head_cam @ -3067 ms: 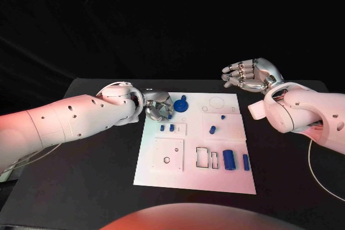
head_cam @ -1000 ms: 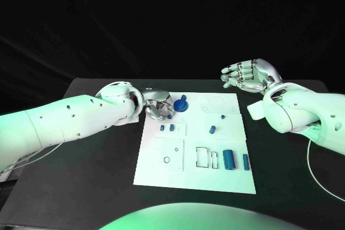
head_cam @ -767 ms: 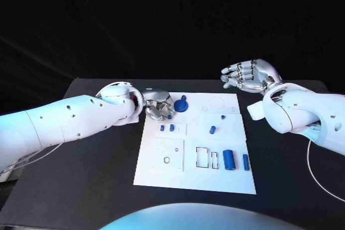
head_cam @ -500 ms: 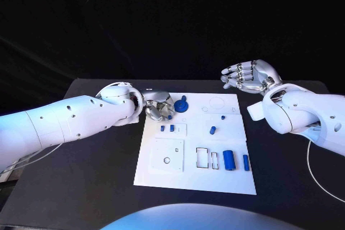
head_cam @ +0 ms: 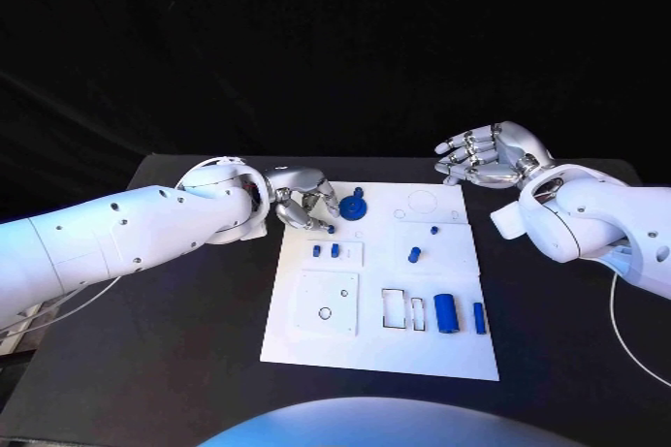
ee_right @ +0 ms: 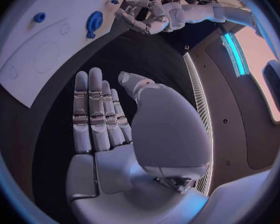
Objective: Assemble the parts on the task board
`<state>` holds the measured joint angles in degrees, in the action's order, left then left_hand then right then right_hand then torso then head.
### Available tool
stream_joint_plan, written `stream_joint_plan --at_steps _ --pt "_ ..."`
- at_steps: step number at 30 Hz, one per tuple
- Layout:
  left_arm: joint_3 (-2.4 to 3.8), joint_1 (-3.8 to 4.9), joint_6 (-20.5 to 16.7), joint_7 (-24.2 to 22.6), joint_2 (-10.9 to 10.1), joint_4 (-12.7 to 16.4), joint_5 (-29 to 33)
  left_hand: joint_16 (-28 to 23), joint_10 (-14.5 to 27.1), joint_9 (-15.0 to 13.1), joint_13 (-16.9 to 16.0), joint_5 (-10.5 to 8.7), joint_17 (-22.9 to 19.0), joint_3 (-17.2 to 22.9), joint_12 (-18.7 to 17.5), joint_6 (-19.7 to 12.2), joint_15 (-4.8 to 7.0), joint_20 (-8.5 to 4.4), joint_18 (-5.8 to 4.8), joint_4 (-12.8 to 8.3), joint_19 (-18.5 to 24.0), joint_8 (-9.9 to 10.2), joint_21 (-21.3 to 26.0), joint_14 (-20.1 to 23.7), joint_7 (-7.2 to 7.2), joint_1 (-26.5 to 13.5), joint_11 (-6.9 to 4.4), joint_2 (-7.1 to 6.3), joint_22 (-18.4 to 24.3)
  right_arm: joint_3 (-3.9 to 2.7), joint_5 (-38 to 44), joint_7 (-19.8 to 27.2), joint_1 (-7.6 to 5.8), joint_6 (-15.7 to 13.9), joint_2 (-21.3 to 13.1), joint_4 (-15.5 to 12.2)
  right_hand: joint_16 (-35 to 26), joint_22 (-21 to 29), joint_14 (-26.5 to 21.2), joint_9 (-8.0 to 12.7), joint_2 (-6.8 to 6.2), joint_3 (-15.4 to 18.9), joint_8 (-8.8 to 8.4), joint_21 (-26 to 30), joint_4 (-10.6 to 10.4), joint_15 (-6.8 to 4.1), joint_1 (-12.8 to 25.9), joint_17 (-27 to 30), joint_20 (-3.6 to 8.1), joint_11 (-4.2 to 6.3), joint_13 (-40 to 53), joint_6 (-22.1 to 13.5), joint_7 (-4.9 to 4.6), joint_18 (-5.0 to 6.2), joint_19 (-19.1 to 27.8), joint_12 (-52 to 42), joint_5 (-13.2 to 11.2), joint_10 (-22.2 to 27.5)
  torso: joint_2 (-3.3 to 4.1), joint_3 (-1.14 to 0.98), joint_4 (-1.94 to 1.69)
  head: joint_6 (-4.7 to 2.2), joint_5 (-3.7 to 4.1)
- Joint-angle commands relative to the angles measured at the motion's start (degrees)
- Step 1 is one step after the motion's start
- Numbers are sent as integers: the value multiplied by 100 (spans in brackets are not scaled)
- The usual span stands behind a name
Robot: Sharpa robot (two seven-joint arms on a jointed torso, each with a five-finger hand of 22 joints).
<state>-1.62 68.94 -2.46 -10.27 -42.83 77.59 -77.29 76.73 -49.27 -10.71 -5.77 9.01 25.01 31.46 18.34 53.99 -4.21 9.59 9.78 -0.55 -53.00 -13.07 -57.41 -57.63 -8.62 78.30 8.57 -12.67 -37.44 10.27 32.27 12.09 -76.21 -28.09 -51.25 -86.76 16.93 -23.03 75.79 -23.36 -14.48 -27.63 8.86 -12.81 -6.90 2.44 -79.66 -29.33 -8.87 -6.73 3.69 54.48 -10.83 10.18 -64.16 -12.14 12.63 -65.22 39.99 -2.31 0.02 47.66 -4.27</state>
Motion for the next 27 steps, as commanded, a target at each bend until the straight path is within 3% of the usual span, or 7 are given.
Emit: stream_joint_plan --at_steps 1,3,5,9,13,18,27 --pt "64 6 -266 -357 -157 98 1316 -113 146 23 46 21 -98 -68 -41 -19 -24 15 79 -27 78 69 62 110 -82 73 21 14 26 -1 997 -420 0 567 -23 14 395 -277 433 25 17 16 -7 -407 155 -140 -19 -276 170 90 15 139 74 20 -312 7 0 -205 -23 -13 -7 -19 25" --pt "109 13 -301 -432 -297 157 2138 -226 166 46 70 25 -205 -157 8 -37 -20 22 82 14 106 123 105 170 -258 54 10 35 53 -1 1511 -567 -1 753 -40 26 825 -640 736 64 40 -21 -16 -863 308 -252 10 -603 314 188 22 280 144 10 -454 46 38 -408 -23 -13 -6 -58 48" --pt "135 19 -344 -505 -427 210 2959 -228 147 48 72 27 -225 -186 37 -20 -29 27 80 44 106 126 117 158 -308 31 23 51 63 -1 2091 -709 -2 919 -55 24 1586 -1083 1060 104 43 -109 -41 -1404 421 -316 95 -1083 415 271 39 386 215 9 -584 110 86 -571 -27 -16 0 -80 82" --pt "162 26 -352 -643 -652 299 4459 -376 -116 57 24 27 -353 -200 287 -4 -12 25 86 128 135 154 218 269 -295 -25 -7 91 131 -1 3382 -1023 -2 1202 -78 -9 3471 -1607 1074 129 -19 -255 -83 -1965 508 -340 252 -2492 421 287 62 446 236 -3 -512 263 43 -693 -31 -8 4 -99 134" --pt "172 27 -219 -784 -825 396 5632 -406 -333 34 -38 44 -415 -127 531 53 40 -20 90 186 81 138 261 223 -248 -38 -66 174 174 -1 4513 -1387 7 1396 -100 -70 4186 -1899 1104 141 -138 -208 -133 -2277 435 -314 460 -3031 395 257 71 393 215 -21 -531 354 -41 -676 -33 0 -8 -126 187" --pt "175 26 -88 -951 -945 527 6414 -447 -651 -28 -182 40 -477 -48 943 152 148 -120 89 130 -10 97 269 133 -165 52 -191 237 200 0 5300 -1627 65 1536 -109 -144 5083 -2728 1149 124 -202 -78 -131 -3204 419 -290 514 -3708 364 233 92 427 212 -136 -814 467 -67 -594 -30 13 -10 -149 251" --pt "166 22 -265 -1089 -987 635 6835 -454 -720 -104 -279 36 -499 -44 1198 247 209 -182 86 88 -80 48 256 39 -114 78 -258 270 204 -1 5865 -1692 219 1410 -54 -177 5254 -2938 1107 119 -215 -42 -138 -3407 442 -296 499 -3791 359 250 132 436 223 -153 -803 461 123 -679 -28 14 1 -205 301"
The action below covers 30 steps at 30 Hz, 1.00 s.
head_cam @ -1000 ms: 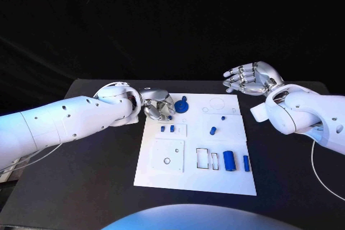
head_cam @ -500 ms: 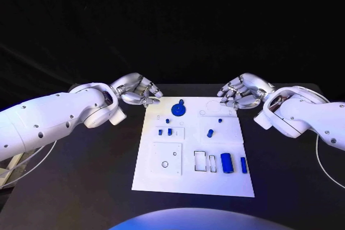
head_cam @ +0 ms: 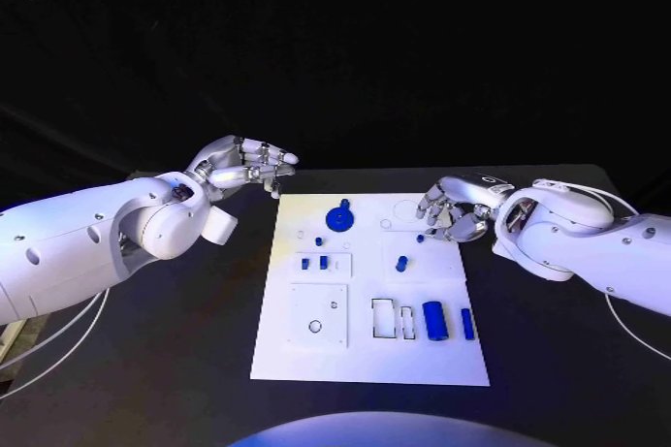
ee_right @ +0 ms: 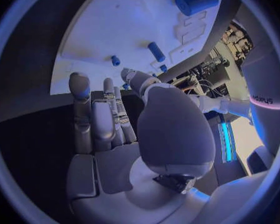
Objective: Assemble the parts on the task board
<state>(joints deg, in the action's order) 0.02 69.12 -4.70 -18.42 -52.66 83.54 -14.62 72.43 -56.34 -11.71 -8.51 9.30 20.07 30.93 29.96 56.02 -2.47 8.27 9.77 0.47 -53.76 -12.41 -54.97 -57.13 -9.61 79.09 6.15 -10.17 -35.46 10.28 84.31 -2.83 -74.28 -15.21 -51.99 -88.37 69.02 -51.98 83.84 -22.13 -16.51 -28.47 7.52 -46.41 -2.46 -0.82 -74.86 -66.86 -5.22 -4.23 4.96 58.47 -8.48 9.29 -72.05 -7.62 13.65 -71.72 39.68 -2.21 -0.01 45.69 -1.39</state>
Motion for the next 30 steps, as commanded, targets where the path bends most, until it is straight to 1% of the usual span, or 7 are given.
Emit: stream_joint_plan --at_steps 1,8,16,21,22,28,30 --pt "2 4 -62 -296 -4 47 590 -27 -6 -8 -8 7 -7 4 43 43 36 -52 86 -18 -5 -18 12 -12 -15 -3 -15 11 7 -2 697 -215 43 139 28 -18 134 -119 316 0 -12 57 -18 -130 2 36 23 -107 -8 -8 3 17 -20 -77 -37 35 22 2 6 4 7 -11 12" --pt "-1 3 -75 -329 -6 87 675 -35 34 -20 -19 6 -12 -17 71 34 33 -55 82 -2 -4 -13 23 -16 -14 -44 -11 -10 13 -2 829 -297 155 217 135 50 611 -605 382 -7 17 67 -15 -671 -35 47 43 -505 -20 -11 24 43 -18 -159 -213 68 -22 -13 4 4 5 1 -9" --pt "-2 3 34 -309 -13 115 677 -51 92 -35 -26 11 -20 -36 98 12 25 -53 79 7 1 -2 44 -9 -25 -78 0 -44 26 -3 848 -326 248 170 261 130 764 -764 385 -21 71 -39 5 -836 -54 37 -20 -606 -15 3 41 90 -1 -176 -240 79 -44 -46 12 1 1 5 -27" --pt "-2 4 78 -315 -13 130 686 -68 143 -40 -31 20 -27 -42 120 -42 12 -47 77 18 10 29 69 8 -46 -102 17 -62 41 -3 843 -340 293 188 337 231 899 -902 390 -43 163 -172 40 -977 -97 25 -59 -702 -8 23 58 157 21 -191 -261 86 -157 -90 12 -3 3 17 -18" --pt "-2 4 83 -316 -13 133 687 -73 156 -42 -32 21 -29 -40 126 -54 8 -45 77 18 13 36 75 13 -52 -103 22 -64 44 -3 844 -344 300 185 347 249 927 -943 382 -53 191 -248 53 -1012 -101 20 -90 -703 -3 24 65 179 30 -192 -251 96 -332 -102 11 -3 4 22 -18" --pt "-2 4 93 -310 -15 144 688 -76 167 -43 -32 21 -30 -40 131 -65 4 -43 77 21 14 42 81 16 -57 -106 26 -65 47 -4 851 -370 326 172 380 293 982 -1030 376 -87 241 -370 115 -1094 -109 10 -127 -726 2 46 77 289 60 -201 -254 128 -380 -114 11 -11 8 42 -16" --pt "-2 4 94 -305 -15 145 689 -76 167 -43 -32 21 -30 -40 131 -65 4 -43 77 21 14 42 81 16 -57 -106 26 -65 47 -4 858 -383 333 191 387 295 951 -1316 362 -101 255 -409 137 -1429 -113 4 -132 -662 7 53 85 326 72 -270 -411 142 -392 -123 6 -11 11 49 9"
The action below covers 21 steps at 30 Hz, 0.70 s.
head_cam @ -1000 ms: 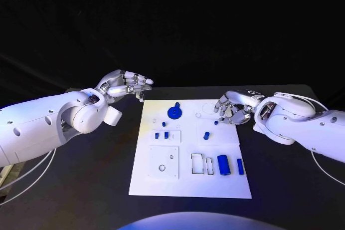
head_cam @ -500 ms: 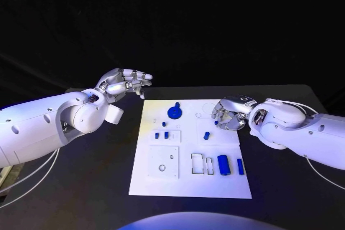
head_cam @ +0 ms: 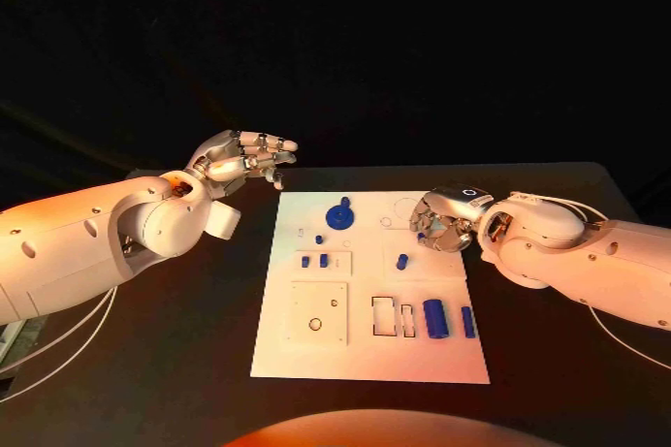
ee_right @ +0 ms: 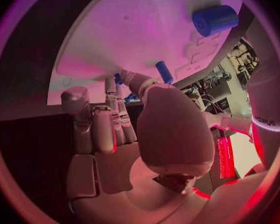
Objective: Assemble the parts on the task board
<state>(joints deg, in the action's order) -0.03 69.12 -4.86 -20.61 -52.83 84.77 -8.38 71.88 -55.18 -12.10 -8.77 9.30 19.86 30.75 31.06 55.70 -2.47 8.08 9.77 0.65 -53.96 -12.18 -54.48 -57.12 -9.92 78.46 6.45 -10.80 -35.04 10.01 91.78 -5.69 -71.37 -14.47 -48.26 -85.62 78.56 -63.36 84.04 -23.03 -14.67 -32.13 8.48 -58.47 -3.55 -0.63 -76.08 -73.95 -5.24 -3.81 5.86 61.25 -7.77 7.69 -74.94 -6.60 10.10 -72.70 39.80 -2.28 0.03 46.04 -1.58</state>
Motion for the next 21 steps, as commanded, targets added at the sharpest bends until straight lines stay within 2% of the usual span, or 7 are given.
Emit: stream_joint_plan --at_steps 1,6,9,12,15,17,21 --pt "3 5 117 -81 3 23 67 -20 51 -5 -6 21 -9 -22 21 -33 5 -23 77 3 34 19 32 16 -26 -43 -4 -2 5 23 116 -109 46 139 17 19 -1 -205 341 -15 75 -53 48 -254 -5 -19 -10 51 11 12 -3 58 5 -115 -138 44 -41 -30 -7 -2 5 8 61" --pt "3 5 138 -61 7 26 78 -12 74 -17 -14 49 -7 27 59 -57 5 -18 80 -4 20 36 35 -4 -36 -3 0 53 9 23 181 -175 65 241 26 3 68 -348 341 -58 160 -166 99 -401 -46 -45 -12 30 31 46 39 124 43 -133 -182 74 -339 -112 -5 -4 8 25 84" --pt "3 5 143 -58 7 28 80 -11 81 -19 -15 53 -7 32 65 -67 4 -18 80 -9 17 41 34 -8 -41 3 1 51 9 23 282 -239 70 339 38 -10 86 -415 340 -79 174 -227 126 -470 -3 -59 -71 31 42 68 61 164 60 -144 -202 74 -388 -162 -5 -1 9 39 88" --pt "3 5 141 -61 5 28 81 -11 81 -19 -15 53 -7 32 65 -67 4 -18 80 -9 17 41 34 -8 -41 3 1 51 9 23 426 -332 76 432 50 -21 88 -460 336 -90 139 -240 137 -517 27 -65 -87 46 49 75 73 178 66 -153 -216 77 -351 -186 0 0 7 65 110" --pt "3 5 145 -67 0 30 78 -10 86 -19 -15 53 -7 34 67 -73 4 -18 81 -11 15 45 33 -10 -43 5 3 49 8 23 590 -423 84 459 52 -44 110 -536 335 -117 133 -295 172 -595 113 -85 -172 42 65 98 102 234 83 -165 -239 72 -295 -250 -3 -2 0 46 143" --pt "3 5 154 -75 -4 32 74 -11 104 -31 -17 76 -8 83 92 -84 5 -22 83 -42 -2 55 18 -19 -47 57 6 77 1 23 711 -497 91 438 52 -66 112 -606 327 -152 128 -340 217 -665 224 -112 -261 69 90 125 146 305 98 -175 -256 50 -72 -337 -2 -2 -3 47 145" --pt "3 5 157 -85 -7 30 66 -13 111 -35 -18 86 -9 106 102 -85 7 -26 84 -58 -6 58 9 -20 -48 79 5 85 -4 23 887 -613 102 323 50 -109 119 -674 320 -192 205 -422 258 -729 363 -131 -380 93 114 145 206 371 104 -183 -265 31 24 -411 -9 0 0 69 149"
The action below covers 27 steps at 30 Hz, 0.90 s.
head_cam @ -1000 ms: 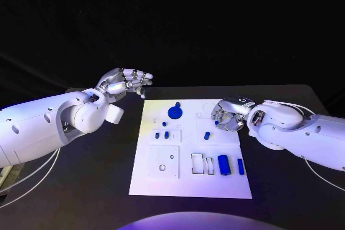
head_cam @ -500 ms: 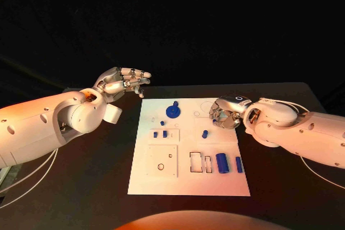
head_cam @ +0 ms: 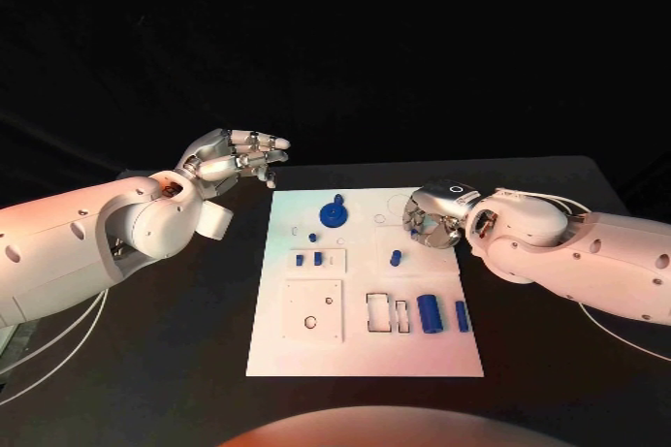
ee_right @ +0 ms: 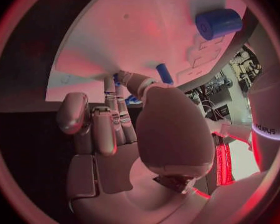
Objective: Assemble the parts on the task board
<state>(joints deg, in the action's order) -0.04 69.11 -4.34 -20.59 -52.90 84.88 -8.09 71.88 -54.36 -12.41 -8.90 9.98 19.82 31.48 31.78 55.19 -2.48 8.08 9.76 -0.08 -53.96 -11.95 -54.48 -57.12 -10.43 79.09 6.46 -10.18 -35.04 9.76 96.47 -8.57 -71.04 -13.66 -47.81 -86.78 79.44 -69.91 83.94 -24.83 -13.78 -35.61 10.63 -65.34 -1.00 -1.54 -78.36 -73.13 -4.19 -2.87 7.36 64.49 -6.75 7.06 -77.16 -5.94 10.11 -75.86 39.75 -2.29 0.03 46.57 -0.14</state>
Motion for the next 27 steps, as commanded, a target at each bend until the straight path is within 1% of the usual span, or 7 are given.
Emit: stream_joint_plan --at_steps 1,2,9,15,18,23,27 --pt "4 5 103 -90 0 19 33 -13 29 -5 -5 18 -5 33 30 -34 7 -26 84 15 -6 35 9 -20 2 16 4 22 -4 48 450 -351 72 204 3 -4 35 -32 328 -19 130 -96 49 -55 139 -43 -174 12 14 52 69 55 2 -121 -43 -39 30 -108 -5 2 -1 26 4" --pt "4 5 97 -93 0 19 29 -15 34 -6 -5 21 -6 40 33 -36 7 -27 85 9 -8 37 6 -20 1 21 5 21 -6 48 475 -377 73 167 0 -17 41 -59 327 -32 151 -135 58 -80 179 -44 -187 17 21 51 95 70 2 -124 -45 -45 23 -128 -5 2 -1 48 8" --pt "4 4 81 -119 6 14 14 -30 66 -23 -3 93 -13 139 66 -47 8 -36 84 -37 -9 55 -42 -18 -11 65 13 38 -38 47 548 -472 78 -57 -18 -85 75 -161 328 -74 208 -294 76 -176 289 -49 -181 15 28 55 176 92 7 -138 -58 -36 -172 -163 -2 6 6 38 19" --pt "4 4 75 -126 4 14 10 -32 73 -25 -2 98 -14 149 70 -51 7 -37 83 -43 -7 59 -51 -18 -13 63 16 30 -45 46 543 -454 78 -222 -25 -115 89 -197 329 -92 213 -357 88 -209 324 -53 -161 14 31 61 208 109 12 -142 -62 -36 -224 -189 0 1 -1 72 1" --pt "4 4 74 -126 2 15 10 -34 82 -27 0 101 -15 157 73 -56 4 -36 82 -43 -4 64 -58 -18 -17 54 19 25 -50 45 533 -434 78 -265 -28 -127 91 -203 329 -96 204 -361 90 -214 330 -53 -151 15 31 62 214 113 13 -142 -62 -36 -235 -193 1 -2 -4 69 -2" --pt "4 4 78 -116 -1 12 8 -35 94 -28 2 104 -16 166 73 -64 2 -36 81 -46 -1 70 -65 -19 -20 47 23 18 -56 36 349 -386 66 -393 -64 -157 89 -199 327 -103 200 -375 96 -205 339 -55 -141 26 32 66 224 122 17 -139 -53 -37 -243 -203 -6 7 4 85 -16" --pt "3 4 73 -97 0 -1 1 -36 102 -29 4 104 -17 171 74 -69 0 -35 81 -46 2 74 -70 -19 -22 40 26 11 -59 23 102 -329 28 -481 -111 -167 86 -198 324 -109 206 -398 96 -198 346 -56 -134 36 33 65 233 120 17 -136 -43 -31 -265 -202 -5 6 -2 89 -24"
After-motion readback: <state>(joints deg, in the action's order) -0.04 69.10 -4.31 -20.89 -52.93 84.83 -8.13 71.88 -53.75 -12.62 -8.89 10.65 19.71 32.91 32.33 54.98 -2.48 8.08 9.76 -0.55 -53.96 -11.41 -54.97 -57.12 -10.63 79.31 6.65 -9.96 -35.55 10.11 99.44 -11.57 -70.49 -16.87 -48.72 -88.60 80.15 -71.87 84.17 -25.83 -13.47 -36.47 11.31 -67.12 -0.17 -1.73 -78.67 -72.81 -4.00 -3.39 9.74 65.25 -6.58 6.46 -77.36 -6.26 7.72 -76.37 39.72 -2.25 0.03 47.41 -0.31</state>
